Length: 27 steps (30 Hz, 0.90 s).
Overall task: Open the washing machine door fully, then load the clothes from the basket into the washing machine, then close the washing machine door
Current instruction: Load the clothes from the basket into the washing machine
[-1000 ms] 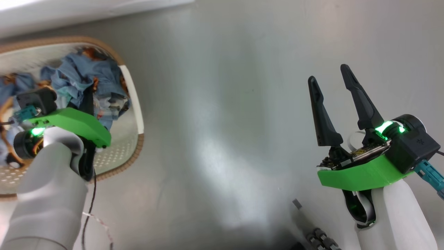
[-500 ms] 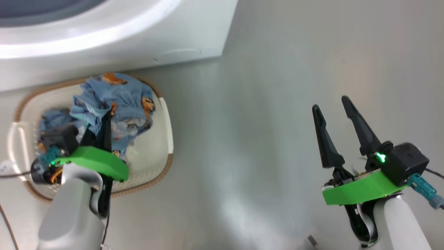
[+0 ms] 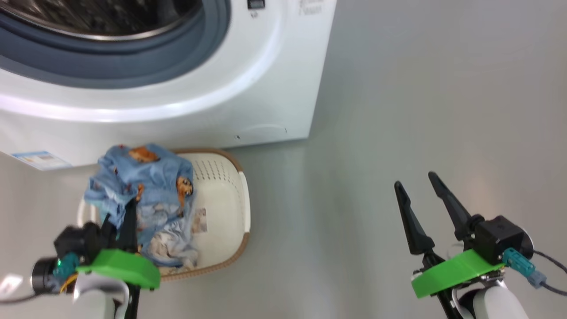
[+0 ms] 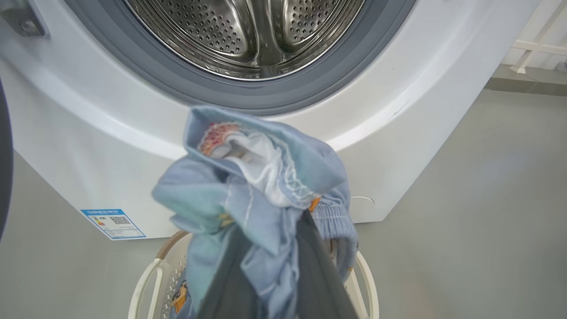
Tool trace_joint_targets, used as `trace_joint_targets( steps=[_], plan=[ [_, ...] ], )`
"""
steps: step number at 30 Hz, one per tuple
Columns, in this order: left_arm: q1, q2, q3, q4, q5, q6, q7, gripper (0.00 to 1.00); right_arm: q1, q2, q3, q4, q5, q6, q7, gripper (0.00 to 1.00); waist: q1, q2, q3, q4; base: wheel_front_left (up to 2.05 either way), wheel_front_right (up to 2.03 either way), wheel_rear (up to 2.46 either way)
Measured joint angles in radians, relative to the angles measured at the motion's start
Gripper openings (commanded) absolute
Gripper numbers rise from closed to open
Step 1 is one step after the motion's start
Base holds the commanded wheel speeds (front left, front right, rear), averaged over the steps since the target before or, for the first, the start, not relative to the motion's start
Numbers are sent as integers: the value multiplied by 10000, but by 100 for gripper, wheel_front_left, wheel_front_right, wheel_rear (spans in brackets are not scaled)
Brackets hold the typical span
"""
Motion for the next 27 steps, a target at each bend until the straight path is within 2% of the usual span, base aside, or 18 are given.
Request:
trace_joint_targets(
  steps=[16, 27],
  plan=[
    [3033, -10, 270, -2485, 453, 470, 0, 0, 1369, 12, -188, 10, -4, 0, 336, 100, 0, 0, -2231, 591, 0, 0, 0],
    [4106, -13, -31, -3703, 608, 675, 405, 0, 2032, 33, -311, -322, -4, 0, 625, 100, 0, 0, -3235, 723, 0, 0, 0]
  ],
)
